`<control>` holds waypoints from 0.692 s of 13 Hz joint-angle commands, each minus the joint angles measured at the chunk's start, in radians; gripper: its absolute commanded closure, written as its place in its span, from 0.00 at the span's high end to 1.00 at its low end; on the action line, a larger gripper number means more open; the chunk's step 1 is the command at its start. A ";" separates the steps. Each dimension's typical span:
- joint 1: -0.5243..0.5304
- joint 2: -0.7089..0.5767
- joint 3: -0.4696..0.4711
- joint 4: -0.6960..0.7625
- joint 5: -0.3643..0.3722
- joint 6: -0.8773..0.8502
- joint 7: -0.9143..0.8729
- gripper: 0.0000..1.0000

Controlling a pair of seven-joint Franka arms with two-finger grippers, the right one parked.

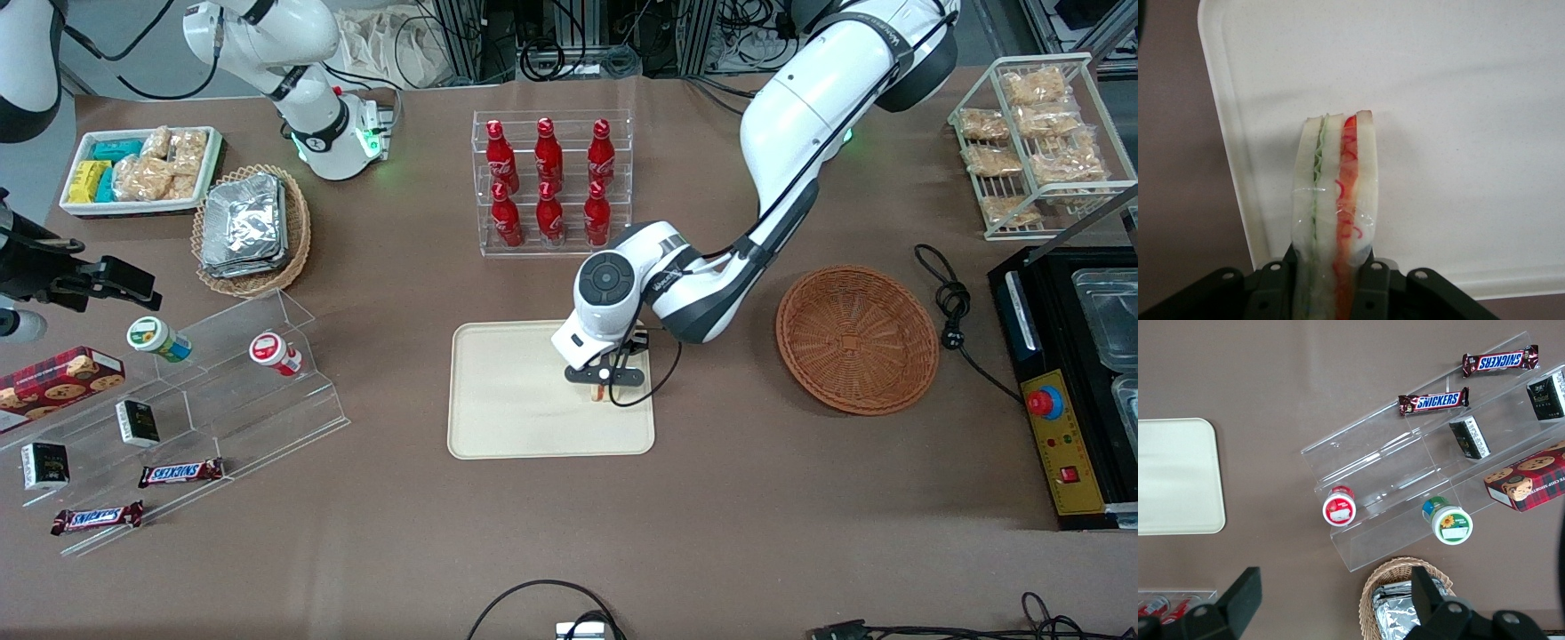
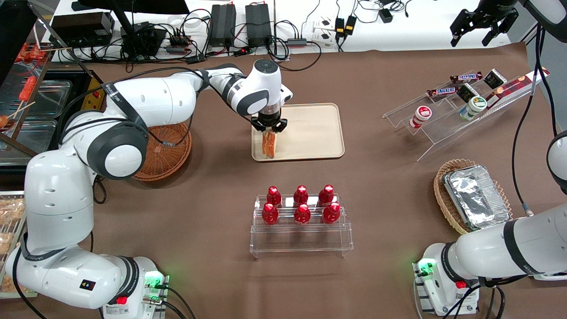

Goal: Place sandwich from basket to tray
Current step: 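Lower the held sandwich onto the cream tray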

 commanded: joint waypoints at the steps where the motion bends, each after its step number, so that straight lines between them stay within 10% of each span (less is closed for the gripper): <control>1: -0.014 0.018 0.011 0.025 0.025 0.002 -0.021 0.38; 3: -0.014 0.024 0.012 0.025 0.025 0.001 -0.023 0.47; 6: -0.016 0.024 0.028 0.027 0.027 0.001 -0.046 0.96; 9: -0.012 -0.006 0.028 0.038 0.025 -0.016 -0.072 0.99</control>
